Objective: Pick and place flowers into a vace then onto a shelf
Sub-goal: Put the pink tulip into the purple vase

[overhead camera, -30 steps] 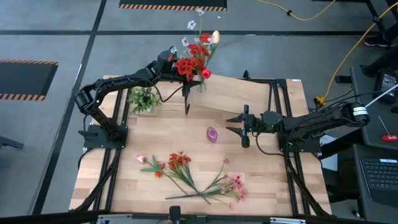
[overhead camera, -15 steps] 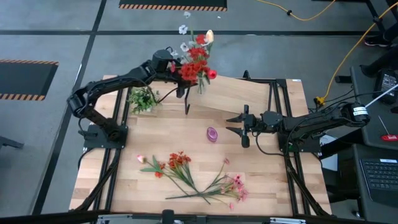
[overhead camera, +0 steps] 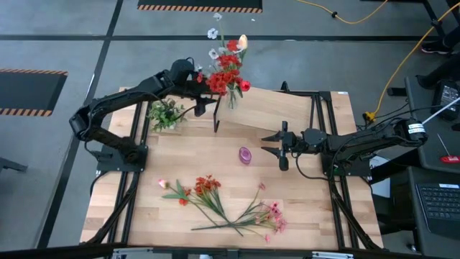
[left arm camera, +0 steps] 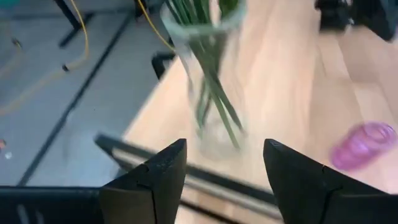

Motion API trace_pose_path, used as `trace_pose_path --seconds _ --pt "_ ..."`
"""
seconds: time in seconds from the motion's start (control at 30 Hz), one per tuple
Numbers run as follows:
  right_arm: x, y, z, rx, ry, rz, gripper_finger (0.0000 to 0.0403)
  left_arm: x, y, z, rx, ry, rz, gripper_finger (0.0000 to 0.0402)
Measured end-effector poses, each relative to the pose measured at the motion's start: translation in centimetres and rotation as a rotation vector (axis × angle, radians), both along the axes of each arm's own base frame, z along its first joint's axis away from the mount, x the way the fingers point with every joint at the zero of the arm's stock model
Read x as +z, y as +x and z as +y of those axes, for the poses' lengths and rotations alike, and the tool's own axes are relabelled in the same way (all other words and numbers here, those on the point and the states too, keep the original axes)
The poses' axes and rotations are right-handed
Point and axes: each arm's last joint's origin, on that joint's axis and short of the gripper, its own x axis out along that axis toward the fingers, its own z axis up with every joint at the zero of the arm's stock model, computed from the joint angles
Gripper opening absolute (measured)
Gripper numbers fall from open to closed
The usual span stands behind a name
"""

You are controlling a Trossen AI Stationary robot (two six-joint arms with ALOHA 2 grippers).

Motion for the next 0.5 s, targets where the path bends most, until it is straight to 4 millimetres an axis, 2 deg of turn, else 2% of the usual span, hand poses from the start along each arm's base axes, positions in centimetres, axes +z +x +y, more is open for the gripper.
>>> trace_pose_path --seconds 0.2,0.5 --pt "0.0 0.0 0.0 0.001 -0.001 0.0 0.0157 0.9 -1.5 -1.7 -0.008 -0.043 0.045 0.0163" --pt "0.0 0.0 0.0 0.001 -0.001 0.0 0.0157 3.9 -3.8 -4.1 0.037 0.049 -0.018 0.0109"
